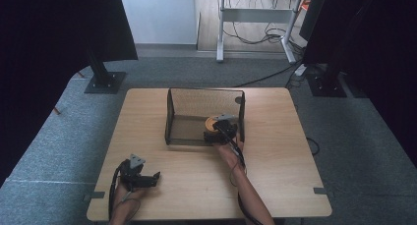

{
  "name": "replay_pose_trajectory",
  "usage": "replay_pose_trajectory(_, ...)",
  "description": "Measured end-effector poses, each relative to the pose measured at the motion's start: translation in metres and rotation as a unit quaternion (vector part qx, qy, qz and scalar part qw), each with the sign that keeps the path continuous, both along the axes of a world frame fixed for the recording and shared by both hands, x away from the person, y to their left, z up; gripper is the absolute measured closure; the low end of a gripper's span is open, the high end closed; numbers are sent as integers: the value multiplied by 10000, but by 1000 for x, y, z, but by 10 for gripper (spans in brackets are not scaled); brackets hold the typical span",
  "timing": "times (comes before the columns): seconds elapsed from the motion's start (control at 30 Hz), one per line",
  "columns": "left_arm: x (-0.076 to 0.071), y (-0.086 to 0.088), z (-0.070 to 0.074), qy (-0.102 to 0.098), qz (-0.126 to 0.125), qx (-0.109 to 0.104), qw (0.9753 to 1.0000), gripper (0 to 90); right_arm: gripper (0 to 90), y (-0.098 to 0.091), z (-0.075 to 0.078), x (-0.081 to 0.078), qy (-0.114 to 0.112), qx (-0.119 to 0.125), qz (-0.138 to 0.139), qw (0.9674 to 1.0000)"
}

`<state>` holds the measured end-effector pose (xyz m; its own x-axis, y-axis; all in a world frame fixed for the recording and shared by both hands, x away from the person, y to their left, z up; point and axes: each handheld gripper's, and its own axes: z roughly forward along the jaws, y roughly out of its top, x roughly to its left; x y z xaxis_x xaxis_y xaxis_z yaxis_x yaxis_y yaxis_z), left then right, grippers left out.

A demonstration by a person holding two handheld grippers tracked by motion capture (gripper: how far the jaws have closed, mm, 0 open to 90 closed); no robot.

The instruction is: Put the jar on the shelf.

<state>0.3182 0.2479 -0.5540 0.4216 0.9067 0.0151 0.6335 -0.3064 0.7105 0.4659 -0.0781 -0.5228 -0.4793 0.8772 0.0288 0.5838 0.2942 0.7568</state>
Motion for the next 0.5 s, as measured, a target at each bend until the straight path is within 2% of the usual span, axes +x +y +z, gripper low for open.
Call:
replay_pose_trajectory(0.07,0,0,0,1,0,0,10000,14,80,-1,1,1,54,15,7,10000)
replay_pose_trajectory(0.13,0,0,0,1,-1,3,10000,14,59,-2,3,1,101,146,5,9998)
replay_pose_trajectory(0.2,0,0,0,2,-1,2,10000,14,9,-3,4,1,147,204,-15,9997)
replay_pose_trajectory(0.5,0,0,0,0,-1,2,10000,14,0,-11,12,-6,11,250,52,9997)
